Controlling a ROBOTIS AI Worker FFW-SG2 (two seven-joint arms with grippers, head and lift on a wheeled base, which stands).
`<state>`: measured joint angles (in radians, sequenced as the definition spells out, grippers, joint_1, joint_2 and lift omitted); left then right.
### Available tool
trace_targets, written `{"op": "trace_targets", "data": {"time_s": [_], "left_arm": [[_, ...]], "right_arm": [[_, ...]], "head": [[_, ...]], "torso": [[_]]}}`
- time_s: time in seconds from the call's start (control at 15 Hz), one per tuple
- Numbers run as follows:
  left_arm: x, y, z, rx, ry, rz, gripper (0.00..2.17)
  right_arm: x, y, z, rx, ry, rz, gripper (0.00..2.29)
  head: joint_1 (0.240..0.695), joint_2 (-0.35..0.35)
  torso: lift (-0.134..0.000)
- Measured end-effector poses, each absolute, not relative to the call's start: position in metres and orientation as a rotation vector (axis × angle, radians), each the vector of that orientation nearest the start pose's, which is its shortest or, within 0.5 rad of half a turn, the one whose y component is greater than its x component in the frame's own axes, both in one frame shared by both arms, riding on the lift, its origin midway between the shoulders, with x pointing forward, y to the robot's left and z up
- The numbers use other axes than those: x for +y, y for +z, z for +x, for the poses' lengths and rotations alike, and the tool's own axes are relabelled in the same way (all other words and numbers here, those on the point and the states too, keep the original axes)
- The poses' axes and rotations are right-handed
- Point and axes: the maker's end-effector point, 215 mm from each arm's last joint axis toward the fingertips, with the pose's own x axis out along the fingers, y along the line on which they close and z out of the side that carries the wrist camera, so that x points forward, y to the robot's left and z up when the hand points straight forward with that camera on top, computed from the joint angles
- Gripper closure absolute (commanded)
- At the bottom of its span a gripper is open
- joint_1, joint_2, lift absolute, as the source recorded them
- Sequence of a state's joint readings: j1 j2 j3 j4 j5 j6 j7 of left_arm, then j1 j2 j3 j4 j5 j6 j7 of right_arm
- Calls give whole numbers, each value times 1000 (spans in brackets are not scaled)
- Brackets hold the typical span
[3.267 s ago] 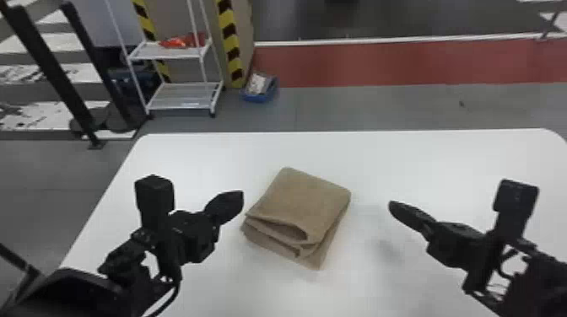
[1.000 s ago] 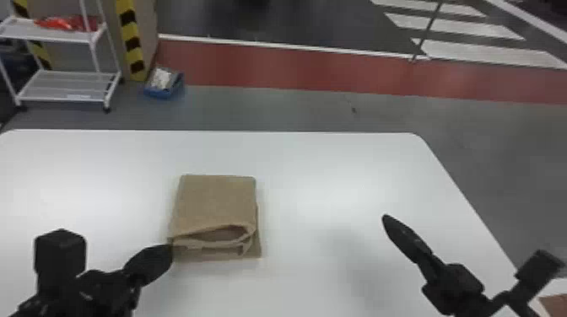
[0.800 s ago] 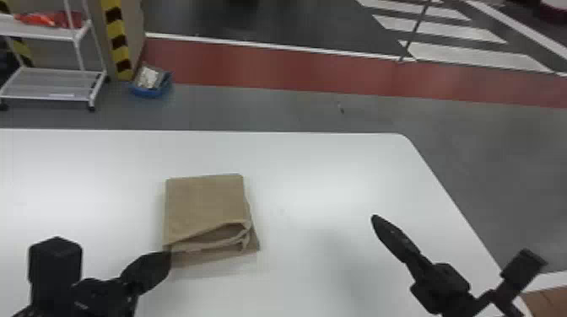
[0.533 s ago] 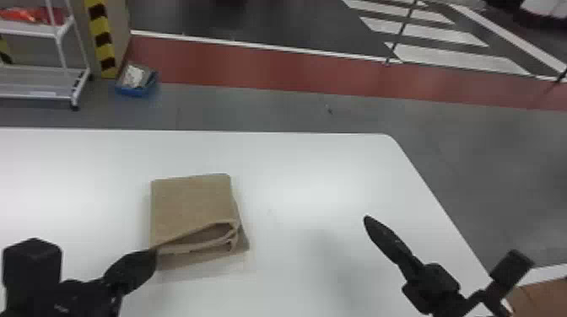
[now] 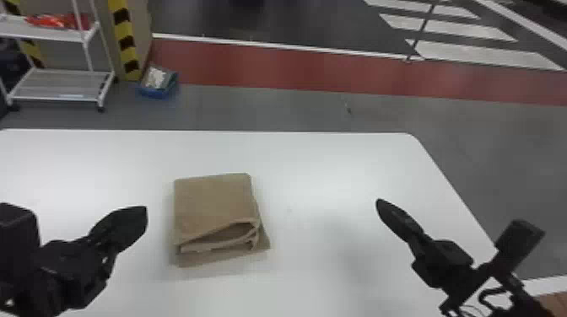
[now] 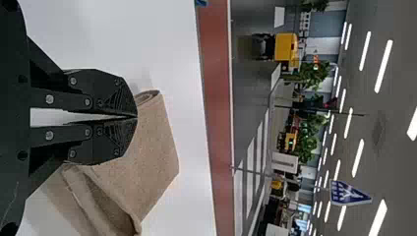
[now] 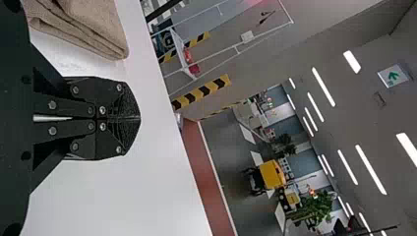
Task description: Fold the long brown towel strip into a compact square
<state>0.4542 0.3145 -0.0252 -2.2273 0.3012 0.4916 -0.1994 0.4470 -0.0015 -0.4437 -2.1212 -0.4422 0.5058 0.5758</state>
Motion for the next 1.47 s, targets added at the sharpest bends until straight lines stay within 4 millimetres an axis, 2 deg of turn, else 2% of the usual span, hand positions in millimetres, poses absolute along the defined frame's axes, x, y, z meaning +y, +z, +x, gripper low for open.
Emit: {"op": "trace_targets", "data": {"time_s": [0.2, 0.33, 0.47, 0.53, 0.67, 0.8, 0.93, 1.0, 1.13, 1.27, 1.47], "left_arm": [[181, -351, 452, 278, -390, -14, 1042], [186, -349, 473, 263, -374, -14, 1042], [186, -349, 488, 257, -374, -21, 1042], [184, -350, 494, 257, -376, -24, 1042], [181, -353, 501, 262, -381, -28, 1042], [181, -356, 504, 268, -384, -29, 1042], [182, -357, 504, 272, -386, -29, 1042], [183, -357, 504, 273, -386, -28, 1042], [186, -356, 504, 275, -386, -26, 1042], [187, -356, 504, 276, -384, -25, 1045], [183, -355, 503, 274, -391, -25, 1042]], "right_arm": [[-288, -357, 453, 218, 298, 370, 1757], [-264, -358, 478, 208, 358, 384, 1760], [-226, -357, 504, 201, 438, 378, 1760], [-200, -357, 514, 209, 475, 373, 1757], [-148, -359, 521, 233, 531, 345, 1760], [-100, -363, 526, 268, 569, 293, 1760], [-63, -378, 523, 343, 605, 249, 1760], [-52, -388, 518, 387, 613, 230, 1760], [-40, -406, 508, 461, 628, 205, 1760], [-35, -416, 497, 502, 643, 206, 1760], [-34, -418, 480, 515, 650, 215, 1760]], "head": [[695, -138], [695, -107], [695, -49], [695, -30], [695, 16], [695, 80], [695, 119], [695, 135], [695, 153], [695, 166], [695, 168]], "torso": [[-124], [-124], [-124], [-124], [-124], [-124], [-124], [-124], [-124], [-124], [-124]]}}
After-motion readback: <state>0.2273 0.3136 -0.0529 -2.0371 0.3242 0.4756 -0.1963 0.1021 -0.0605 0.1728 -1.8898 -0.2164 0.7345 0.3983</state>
